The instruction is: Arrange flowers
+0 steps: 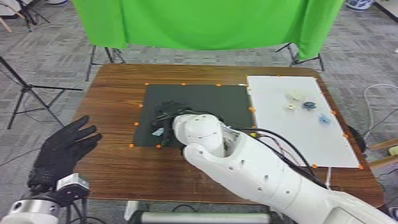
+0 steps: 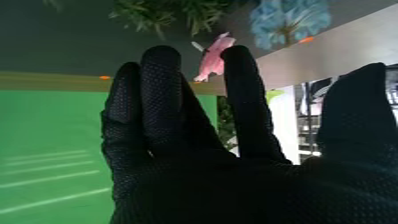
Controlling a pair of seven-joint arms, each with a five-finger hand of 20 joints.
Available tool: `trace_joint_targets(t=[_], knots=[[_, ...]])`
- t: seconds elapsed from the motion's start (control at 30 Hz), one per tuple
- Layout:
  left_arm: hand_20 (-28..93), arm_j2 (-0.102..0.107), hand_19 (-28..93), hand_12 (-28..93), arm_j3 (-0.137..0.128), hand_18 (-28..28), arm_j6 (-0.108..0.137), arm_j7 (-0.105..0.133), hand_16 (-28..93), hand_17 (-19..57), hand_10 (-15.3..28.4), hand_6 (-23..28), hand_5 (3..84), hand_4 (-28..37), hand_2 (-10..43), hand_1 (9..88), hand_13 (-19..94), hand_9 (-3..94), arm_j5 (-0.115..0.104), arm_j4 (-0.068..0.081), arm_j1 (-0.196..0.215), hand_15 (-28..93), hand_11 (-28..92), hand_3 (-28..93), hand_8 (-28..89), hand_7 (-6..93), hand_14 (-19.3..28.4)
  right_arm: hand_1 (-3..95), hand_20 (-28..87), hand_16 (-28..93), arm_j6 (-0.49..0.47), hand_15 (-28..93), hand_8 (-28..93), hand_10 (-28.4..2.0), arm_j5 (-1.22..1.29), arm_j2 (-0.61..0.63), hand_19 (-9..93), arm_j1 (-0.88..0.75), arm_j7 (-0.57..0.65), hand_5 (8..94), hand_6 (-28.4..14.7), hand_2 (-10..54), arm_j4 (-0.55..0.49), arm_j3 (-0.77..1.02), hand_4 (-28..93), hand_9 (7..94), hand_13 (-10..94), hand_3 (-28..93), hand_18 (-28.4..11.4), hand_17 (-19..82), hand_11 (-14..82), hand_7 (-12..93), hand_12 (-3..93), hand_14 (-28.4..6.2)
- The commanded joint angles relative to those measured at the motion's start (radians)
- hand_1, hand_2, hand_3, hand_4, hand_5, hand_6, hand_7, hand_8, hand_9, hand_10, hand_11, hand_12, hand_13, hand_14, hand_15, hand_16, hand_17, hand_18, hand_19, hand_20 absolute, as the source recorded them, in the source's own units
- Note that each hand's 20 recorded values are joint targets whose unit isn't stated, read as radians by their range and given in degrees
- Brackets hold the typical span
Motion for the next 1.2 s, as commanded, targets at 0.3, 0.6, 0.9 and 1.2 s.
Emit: trace_joint_targets(t=[0.3,0.6,0.9,1.2], knots=[[-8,0.012,60,8,0.007,24.1,0.008,0.008,-10,-9.3,19.6,10.3,37.3,-19.9,5.5,24.2,25,33.6,-0.008,-0.002,0.007,47,25,83,-10,14.7,26.4,1.6,31,2,0.231,91,-12,-26.3,0.051,0.047,88,0.099,0.035,52.3,-3.5,13.1,-0.024,-0.088,-22,34.7,33,87,-23.7,15,17.0,18,14.4,-25.7],[-8,0.005,60,9,0.006,24.1,0.006,0.015,-10,-9.3,19.6,10.3,37.3,-19.9,5.4,24.1,25,33.7,-0.010,0.000,0.007,47,25,83,-10,14.7,26.4,-0.1,34,2,-0.087,93,-13,-25.4,-0.103,-0.060,88,-0.010,-0.035,37.8,1.9,14.7,0.010,0.061,-25,24.1,20,83,-20.8,10,13.8,13,15.4,-28.1],[-8,0.006,60,8,0.008,24.1,0.009,0.014,-10,-9.3,19.6,10.3,37.3,-20.0,5.5,24.2,25,33.7,-0.012,0.004,0.001,47,25,83,-10,14.7,26.4,-2.6,42,11,-0.147,93,-14,-23.7,-0.130,-0.079,86,-0.015,-0.049,32.2,4.4,23.8,0.029,0.072,-28,15.2,8,71,-17.2,2,14.7,13,17.9,-28.4],[-8,0.022,60,8,0.022,24.2,0.008,0.021,-10,-9.3,19.5,10.3,37.3,-20.0,5.5,24.2,25,33.7,-0.012,0.018,-0.025,47,25,83,-10,14.7,26.4,-2.6,46,13,-0.103,93,-13,-24.0,-0.044,-0.048,85,0.036,0.028,31.1,3.5,23.8,0.054,0.022,-28,15.4,8,71,-17.3,2,15.7,13,18.5,-28.4]])
